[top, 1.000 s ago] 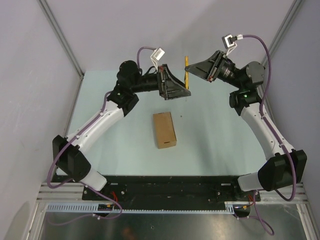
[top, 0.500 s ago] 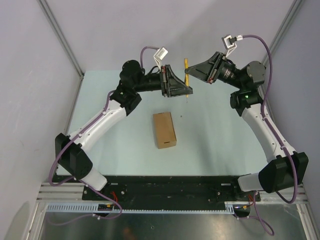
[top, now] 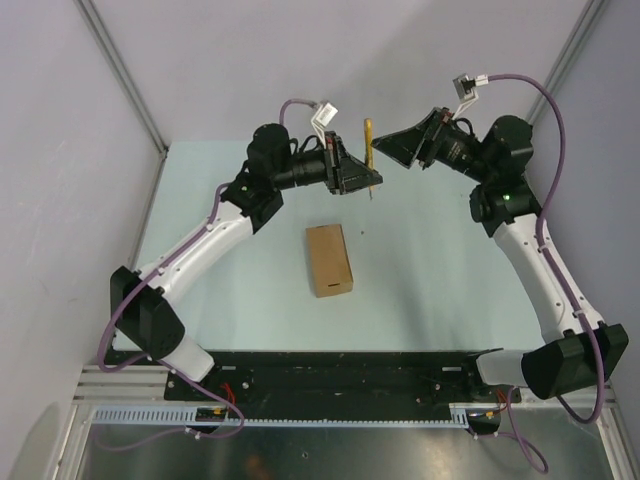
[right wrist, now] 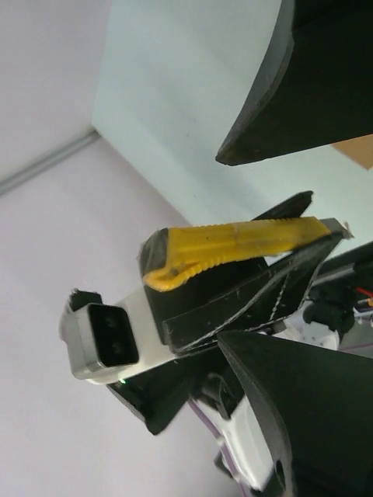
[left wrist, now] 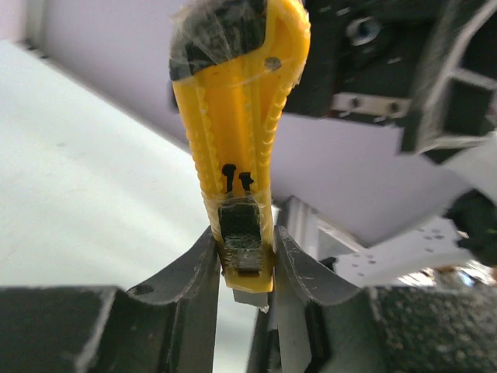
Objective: Unpack the express box
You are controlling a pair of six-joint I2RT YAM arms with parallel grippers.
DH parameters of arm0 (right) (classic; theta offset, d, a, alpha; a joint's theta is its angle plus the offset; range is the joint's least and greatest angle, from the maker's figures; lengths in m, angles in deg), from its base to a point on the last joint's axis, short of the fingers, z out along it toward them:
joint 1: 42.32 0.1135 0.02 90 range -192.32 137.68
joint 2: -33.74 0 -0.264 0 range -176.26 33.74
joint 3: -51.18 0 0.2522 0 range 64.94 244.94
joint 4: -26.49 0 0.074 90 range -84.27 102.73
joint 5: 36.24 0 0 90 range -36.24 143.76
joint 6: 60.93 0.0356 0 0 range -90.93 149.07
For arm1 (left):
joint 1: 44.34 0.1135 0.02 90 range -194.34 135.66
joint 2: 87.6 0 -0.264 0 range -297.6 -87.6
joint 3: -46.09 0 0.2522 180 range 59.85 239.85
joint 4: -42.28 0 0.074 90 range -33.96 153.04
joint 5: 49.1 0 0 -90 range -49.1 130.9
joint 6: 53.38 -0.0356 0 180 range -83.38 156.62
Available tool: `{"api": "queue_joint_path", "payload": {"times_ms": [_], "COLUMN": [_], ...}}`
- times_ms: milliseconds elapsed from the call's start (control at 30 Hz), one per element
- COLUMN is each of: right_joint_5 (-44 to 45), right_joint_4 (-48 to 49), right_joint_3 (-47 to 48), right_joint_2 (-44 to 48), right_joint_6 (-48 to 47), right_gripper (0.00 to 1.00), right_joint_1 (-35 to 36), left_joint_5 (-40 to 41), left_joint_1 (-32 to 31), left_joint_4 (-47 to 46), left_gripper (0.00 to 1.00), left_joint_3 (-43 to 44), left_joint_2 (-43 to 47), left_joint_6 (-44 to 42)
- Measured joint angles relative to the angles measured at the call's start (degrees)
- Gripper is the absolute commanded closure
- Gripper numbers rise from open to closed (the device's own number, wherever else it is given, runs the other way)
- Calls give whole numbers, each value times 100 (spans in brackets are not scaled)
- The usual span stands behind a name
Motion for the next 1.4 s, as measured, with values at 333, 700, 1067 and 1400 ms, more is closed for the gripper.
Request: {"api": "queue_joint_path", "payload": {"times_ms": [333, 700, 1067, 1400], "right_joint_5": [1617, 3174, 3565, 3657], "right_joint_4": [-2715, -3499, -2835, -2579], "right_joint_3": [1469, 1746, 1386, 1357], "right_joint_2": [-269, -1128, -1176, -1174], "right_joint_6": [-1886, -2802, -2616, -2404], "right_gripper": [18, 39, 89, 100], "right_joint_1": [490, 1637, 1834, 1801], "left_joint_5": [1950, 2487, 2573, 2380], "left_joint_1": [-26, -74, -74, -68], "left_joint_4": [1576, 2037, 2199, 2225], "left_gripper": [87, 87, 81, 0], "left_joint_3": [-258, -258, -258, -144], "left_joint_2": [424, 492, 492, 494], "left_joint_6": [-2070, -2653, -2651, -2540]}}
